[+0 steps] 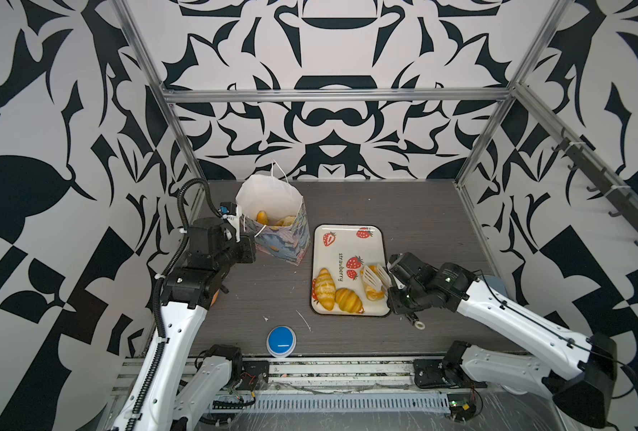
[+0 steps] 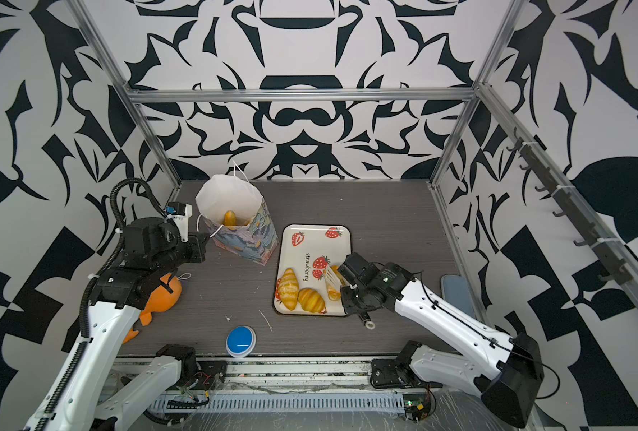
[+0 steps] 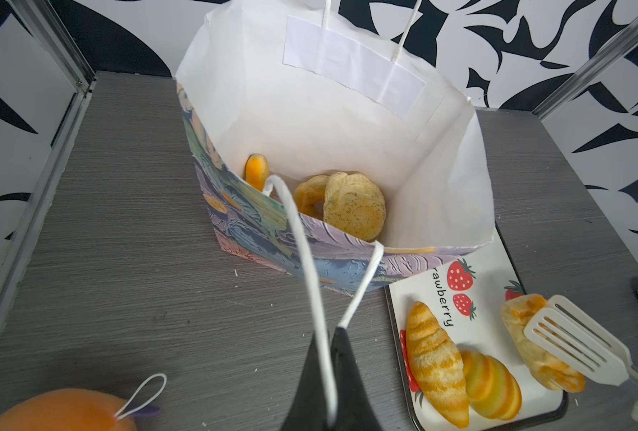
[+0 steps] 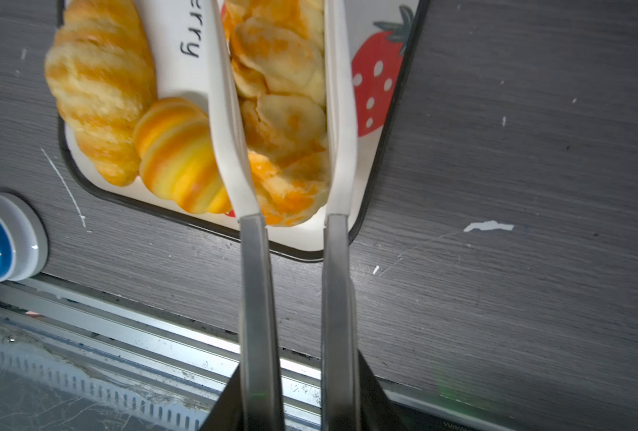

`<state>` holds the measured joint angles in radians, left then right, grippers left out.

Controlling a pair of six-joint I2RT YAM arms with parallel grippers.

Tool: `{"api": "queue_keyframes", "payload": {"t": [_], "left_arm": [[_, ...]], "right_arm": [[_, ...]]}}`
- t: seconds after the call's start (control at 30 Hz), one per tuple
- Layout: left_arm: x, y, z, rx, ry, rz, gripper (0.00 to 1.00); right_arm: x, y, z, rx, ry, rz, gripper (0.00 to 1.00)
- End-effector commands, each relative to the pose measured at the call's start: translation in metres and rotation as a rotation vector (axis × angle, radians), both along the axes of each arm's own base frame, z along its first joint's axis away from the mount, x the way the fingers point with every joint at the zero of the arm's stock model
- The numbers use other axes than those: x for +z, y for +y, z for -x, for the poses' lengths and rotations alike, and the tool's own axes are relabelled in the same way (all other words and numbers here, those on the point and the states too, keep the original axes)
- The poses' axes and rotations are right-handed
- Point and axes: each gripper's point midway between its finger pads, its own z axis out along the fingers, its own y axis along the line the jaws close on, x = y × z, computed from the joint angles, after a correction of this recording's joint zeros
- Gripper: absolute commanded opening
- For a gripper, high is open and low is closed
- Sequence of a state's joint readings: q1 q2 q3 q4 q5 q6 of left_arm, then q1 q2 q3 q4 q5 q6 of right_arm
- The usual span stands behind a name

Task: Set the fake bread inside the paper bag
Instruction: 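Lower the tongs around the long twisted pastry nearest the robot, then close the tongs on the twisted pastry and lift it off the tray, then carry the twisted pastry in the right gripper's tongs over the bag opening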

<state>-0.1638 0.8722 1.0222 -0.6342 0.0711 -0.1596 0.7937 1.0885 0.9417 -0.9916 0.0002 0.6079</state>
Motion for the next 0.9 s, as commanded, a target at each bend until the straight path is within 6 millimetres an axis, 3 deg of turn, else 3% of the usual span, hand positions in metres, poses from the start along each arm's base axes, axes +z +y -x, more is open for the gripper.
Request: {"api": "queue_keyframes", "payload": {"t": [0.0,0.33,0.87], "left_arm": [[-0.006,0.0,0.004,-0.004,0.02,-0.001,0.05],[-0.007,0.0,0.004,-0.004,0.021,-0.004,0.05],[-0.006,0.001,0.005,-0.002,0.016,-0.004,0.05]], "right_arm": [[0.027,0.008,-0.017,0.02,-0.092,-0.021,0.36],[0.072,0.031,-0.044,0.056,-0.196,-0.072,0.36],[0.162,0.079,-0.082,0.107,-0.371,-0.244,0.36]]}}
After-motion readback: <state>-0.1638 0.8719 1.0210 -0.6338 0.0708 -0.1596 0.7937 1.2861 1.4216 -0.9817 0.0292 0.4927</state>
